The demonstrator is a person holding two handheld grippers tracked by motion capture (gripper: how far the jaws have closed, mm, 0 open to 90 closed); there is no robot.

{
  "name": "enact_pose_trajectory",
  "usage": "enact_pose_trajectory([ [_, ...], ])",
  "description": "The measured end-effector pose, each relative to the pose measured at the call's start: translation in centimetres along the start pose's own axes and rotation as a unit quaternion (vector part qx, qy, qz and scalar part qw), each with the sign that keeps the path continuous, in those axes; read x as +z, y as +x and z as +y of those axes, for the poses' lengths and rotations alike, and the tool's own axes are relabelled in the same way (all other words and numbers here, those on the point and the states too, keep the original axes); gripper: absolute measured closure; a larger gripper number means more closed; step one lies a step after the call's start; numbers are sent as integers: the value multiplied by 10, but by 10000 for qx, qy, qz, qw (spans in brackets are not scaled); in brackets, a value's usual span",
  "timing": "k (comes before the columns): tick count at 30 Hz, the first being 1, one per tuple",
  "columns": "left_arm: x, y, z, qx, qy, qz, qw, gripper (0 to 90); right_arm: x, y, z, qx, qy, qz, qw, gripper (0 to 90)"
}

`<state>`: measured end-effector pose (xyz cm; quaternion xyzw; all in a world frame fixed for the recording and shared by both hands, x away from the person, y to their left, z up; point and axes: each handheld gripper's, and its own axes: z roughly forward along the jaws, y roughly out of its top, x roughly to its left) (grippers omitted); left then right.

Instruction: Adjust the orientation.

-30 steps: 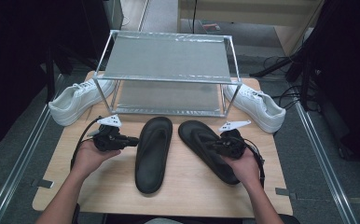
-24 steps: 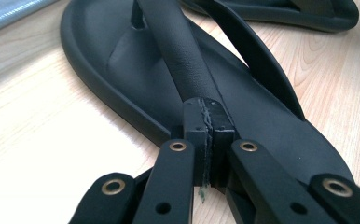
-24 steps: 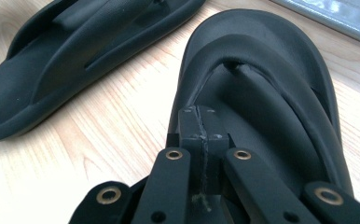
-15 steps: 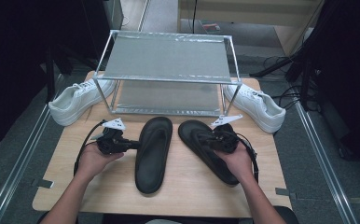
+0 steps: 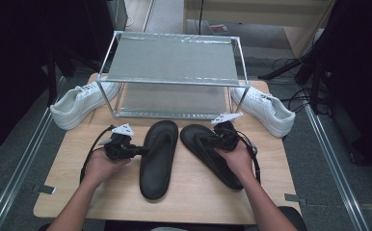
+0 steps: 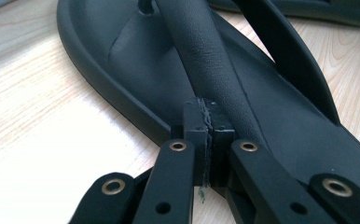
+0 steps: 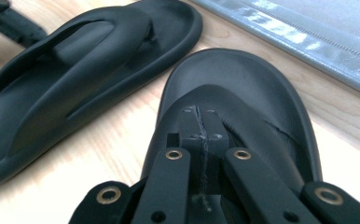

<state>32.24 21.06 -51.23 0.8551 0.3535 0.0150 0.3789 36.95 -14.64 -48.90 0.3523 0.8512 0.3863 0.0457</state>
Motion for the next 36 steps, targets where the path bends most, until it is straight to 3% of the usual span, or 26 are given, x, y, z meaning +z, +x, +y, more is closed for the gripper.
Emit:
enact_pose_trajectory([
  [12,0,0,-2,-37,-9,-27,10000,900,8,-7,9,52,-136,-151,9998,900],
  [18,3,-6,0,96,59,-107,9999,900,15,-9,12,127,-287,-218,9993,900],
  [23,5,-10,1,121,67,-99,9999,900,12,-6,11,90,-247,-233,9994,900],
  [32,11,-19,3,219,126,-232,9994,900,-3,10,-6,29,-54,-31,10000,900],
  [36,14,-26,6,390,174,-293,9987,900,-2,14,-8,-3,-45,-32,10000,900],
])
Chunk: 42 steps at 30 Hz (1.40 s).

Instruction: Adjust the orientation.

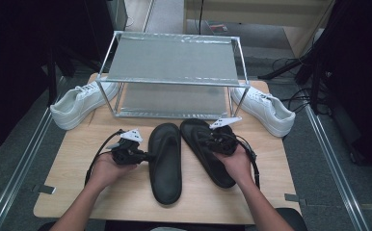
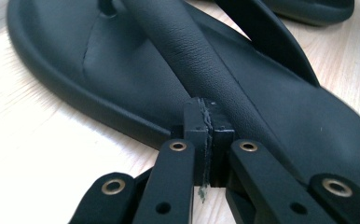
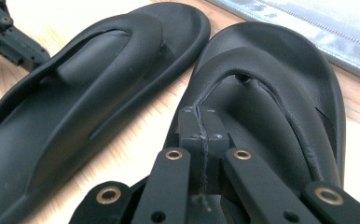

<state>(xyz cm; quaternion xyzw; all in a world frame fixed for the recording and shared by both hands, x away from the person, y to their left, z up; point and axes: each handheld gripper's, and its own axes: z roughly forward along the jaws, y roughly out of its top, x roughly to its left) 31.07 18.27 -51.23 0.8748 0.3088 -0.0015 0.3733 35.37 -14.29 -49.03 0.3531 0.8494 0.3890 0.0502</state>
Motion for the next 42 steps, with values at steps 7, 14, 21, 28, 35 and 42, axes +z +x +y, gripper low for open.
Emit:
enact_pose_trajectory([
  [7,8,-10,5,153,32,-114,9998,900,1,-3,-3,148,-54,81,9998,900],
  [14,14,-16,10,261,46,-237,9994,900,1,-3,-5,207,-86,112,9997,900],
  [21,22,-22,15,327,55,-369,9988,900,1,-4,-8,286,-116,139,9994,900],
  [28,28,-25,18,323,48,-530,9981,900,1,-4,-11,319,-154,129,9993,900],
  [35,34,-29,21,411,55,-617,9972,900,2,-3,-14,399,-128,113,9991,900],
  [42,36,-27,23,351,73,-782,9963,898,1,-4,-15,406,-185,81,9990,894],
])
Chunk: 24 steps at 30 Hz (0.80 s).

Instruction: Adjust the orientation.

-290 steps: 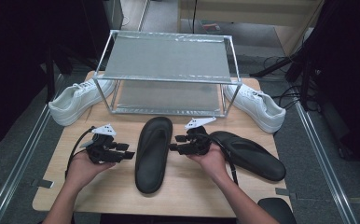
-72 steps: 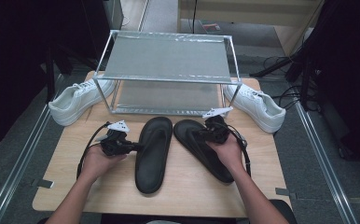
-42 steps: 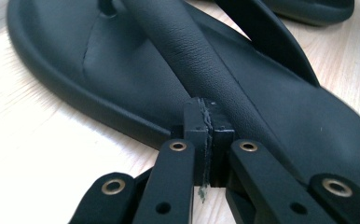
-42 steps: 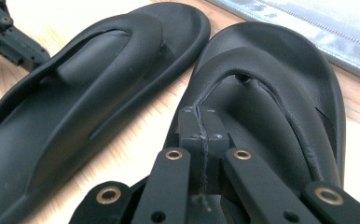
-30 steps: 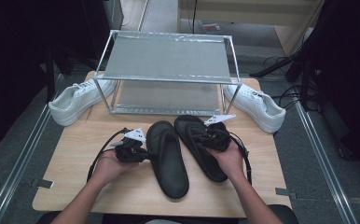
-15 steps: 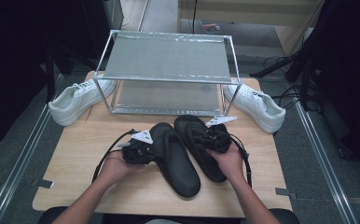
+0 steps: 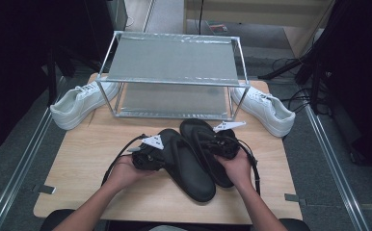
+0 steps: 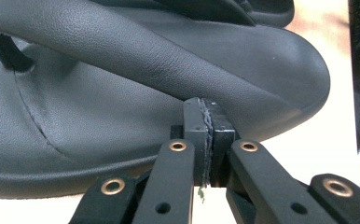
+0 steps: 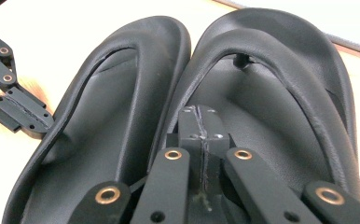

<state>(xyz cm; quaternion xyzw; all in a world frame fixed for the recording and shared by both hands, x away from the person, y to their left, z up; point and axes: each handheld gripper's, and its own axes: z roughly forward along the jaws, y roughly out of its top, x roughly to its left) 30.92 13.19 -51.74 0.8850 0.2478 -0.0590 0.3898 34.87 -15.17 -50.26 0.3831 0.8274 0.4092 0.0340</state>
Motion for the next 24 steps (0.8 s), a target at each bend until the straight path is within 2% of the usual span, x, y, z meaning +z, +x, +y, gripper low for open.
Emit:
enact_pose_trajectory([
  [6,-16,3,1,-199,-146,24,9997,802,-7,0,-2,-100,-258,-117,9995,772],
  [8,-22,5,0,-285,-221,-35,9993,770,-12,0,-4,-81,-400,-59,9991,730],
  [11,-29,7,-1,-354,-183,46,9992,710,-17,1,-5,-80,-558,83,9984,672],
  [14,-36,8,-1,-361,-251,124,9990,654,-20,5,-7,-83,-668,155,9976,608],
  [16,-40,10,-2,-352,-311,277,9985,604,-21,9,-8,-38,-661,147,9977,592],
  [21,-49,17,-6,-477,-385,399,9973,527,-22,18,-10,-50,-720,110,9973,500],
  [24,-55,21,-9,-526,-466,488,9963,500,-22,22,-13,21,-774,64,9970,467],
])
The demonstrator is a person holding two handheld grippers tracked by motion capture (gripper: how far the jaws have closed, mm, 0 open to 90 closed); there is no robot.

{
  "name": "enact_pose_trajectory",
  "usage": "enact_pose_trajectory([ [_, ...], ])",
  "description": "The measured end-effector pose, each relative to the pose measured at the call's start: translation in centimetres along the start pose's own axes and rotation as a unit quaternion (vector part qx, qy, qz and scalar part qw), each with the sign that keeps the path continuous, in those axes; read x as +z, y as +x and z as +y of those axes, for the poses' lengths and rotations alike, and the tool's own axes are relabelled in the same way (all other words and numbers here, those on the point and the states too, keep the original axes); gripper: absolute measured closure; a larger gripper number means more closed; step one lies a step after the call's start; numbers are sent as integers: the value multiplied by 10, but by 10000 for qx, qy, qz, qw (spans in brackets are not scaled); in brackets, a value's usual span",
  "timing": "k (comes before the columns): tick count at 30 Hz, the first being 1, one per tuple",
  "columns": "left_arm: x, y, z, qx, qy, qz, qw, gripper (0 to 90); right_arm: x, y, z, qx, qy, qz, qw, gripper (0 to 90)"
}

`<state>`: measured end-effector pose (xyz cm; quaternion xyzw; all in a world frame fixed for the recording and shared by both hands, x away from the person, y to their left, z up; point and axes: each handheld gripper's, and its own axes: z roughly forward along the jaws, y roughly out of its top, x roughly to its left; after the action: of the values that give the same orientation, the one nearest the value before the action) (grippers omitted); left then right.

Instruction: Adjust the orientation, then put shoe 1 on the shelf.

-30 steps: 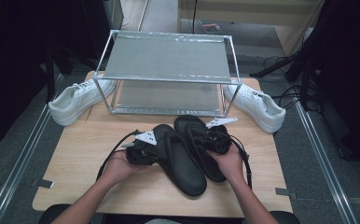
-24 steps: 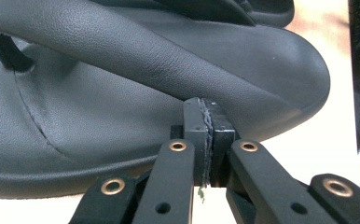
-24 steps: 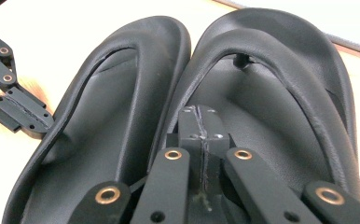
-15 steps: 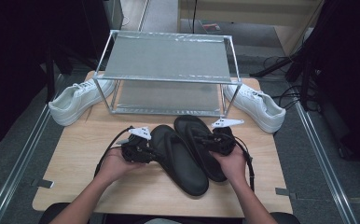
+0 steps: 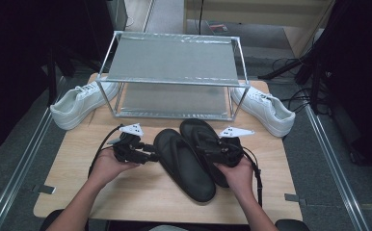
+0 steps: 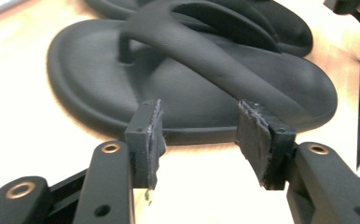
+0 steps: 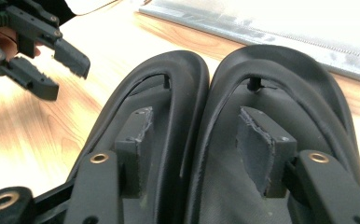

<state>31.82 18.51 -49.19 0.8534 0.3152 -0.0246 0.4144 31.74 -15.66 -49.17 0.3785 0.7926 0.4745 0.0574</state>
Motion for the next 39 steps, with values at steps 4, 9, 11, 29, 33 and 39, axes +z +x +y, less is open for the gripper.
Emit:
enact_pose_trajectory([
  [4,-5,7,-2,-120,12,53,9999,464,1,2,-3,51,24,-20,10000,456],
  [9,-7,12,-4,-146,8,118,9998,442,9,6,-5,-36,120,-42,9999,449],
  [11,-8,12,-4,-144,-9,155,9998,437,12,8,-6,-80,156,-53,9998,447],
  [29,-18,26,-10,-266,-230,306,9989,424,29,14,-11,-140,364,-290,9988,465],
  [33,-19,32,-12,-330,-270,359,9984,424,37,14,-11,-261,452,-362,9980,483],
  [39,-22,34,-14,-349,-345,384,9981,421,44,17,-14,-370,530,-621,9960,579],
])
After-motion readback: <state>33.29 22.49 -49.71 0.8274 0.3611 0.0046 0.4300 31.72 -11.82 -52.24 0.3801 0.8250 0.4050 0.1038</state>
